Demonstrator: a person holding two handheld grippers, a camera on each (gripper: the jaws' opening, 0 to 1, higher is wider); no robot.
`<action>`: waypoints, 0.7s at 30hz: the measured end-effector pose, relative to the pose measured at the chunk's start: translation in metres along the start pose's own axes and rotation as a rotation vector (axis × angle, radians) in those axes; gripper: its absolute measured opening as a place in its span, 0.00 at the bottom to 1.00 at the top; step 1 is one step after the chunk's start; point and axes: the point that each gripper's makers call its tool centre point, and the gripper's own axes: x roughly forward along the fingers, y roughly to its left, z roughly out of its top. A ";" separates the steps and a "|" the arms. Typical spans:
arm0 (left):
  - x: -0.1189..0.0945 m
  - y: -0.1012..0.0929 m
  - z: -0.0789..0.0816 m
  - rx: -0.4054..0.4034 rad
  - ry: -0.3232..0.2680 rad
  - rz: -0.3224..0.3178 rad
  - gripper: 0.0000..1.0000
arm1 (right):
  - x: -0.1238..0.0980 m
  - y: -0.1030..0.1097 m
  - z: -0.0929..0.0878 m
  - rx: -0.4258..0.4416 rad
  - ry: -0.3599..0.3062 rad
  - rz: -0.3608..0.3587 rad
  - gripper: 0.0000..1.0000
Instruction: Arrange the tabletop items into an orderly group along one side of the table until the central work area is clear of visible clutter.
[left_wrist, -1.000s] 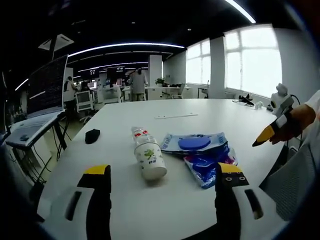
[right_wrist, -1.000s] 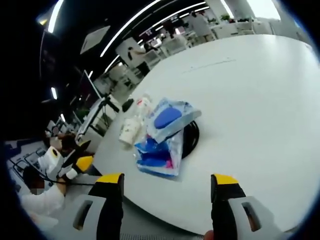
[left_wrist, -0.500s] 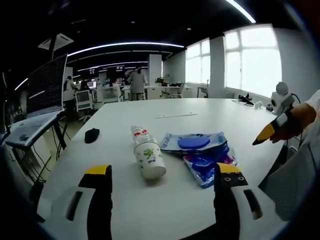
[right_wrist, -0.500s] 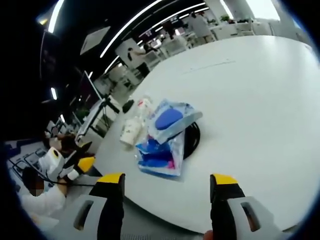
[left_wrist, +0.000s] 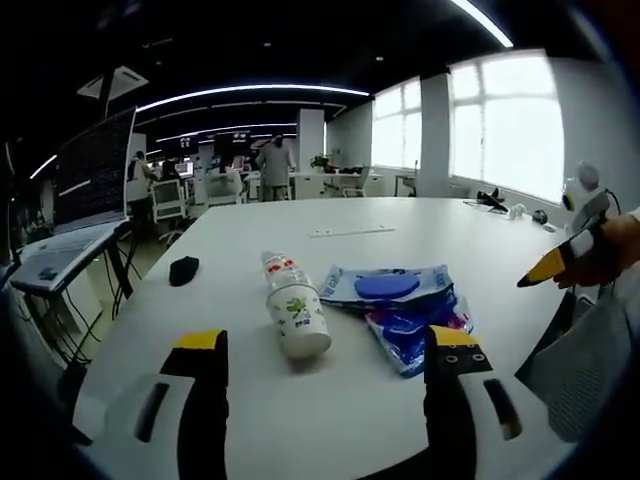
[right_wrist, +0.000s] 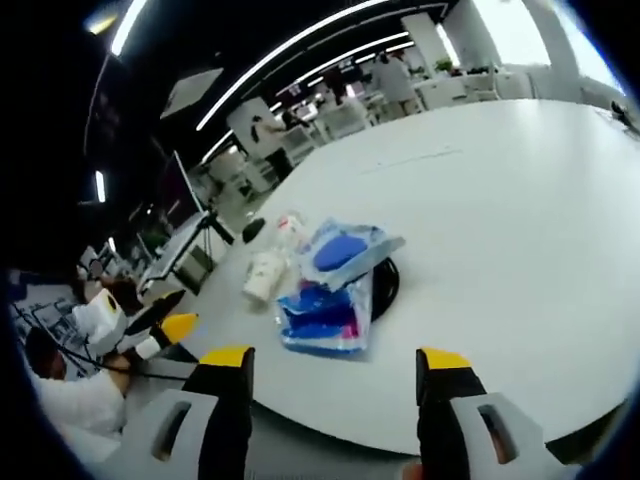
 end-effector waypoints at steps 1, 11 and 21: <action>0.000 -0.001 -0.001 0.003 0.002 -0.003 0.82 | -0.002 0.003 -0.002 0.000 -0.007 -0.001 0.67; -0.002 -0.004 0.005 -0.001 -0.023 -0.023 0.81 | -0.012 0.015 0.004 -0.120 -0.129 -0.099 0.70; 0.000 -0.008 -0.003 0.029 0.013 -0.033 0.84 | -0.008 0.029 -0.004 -0.137 -0.078 -0.013 0.72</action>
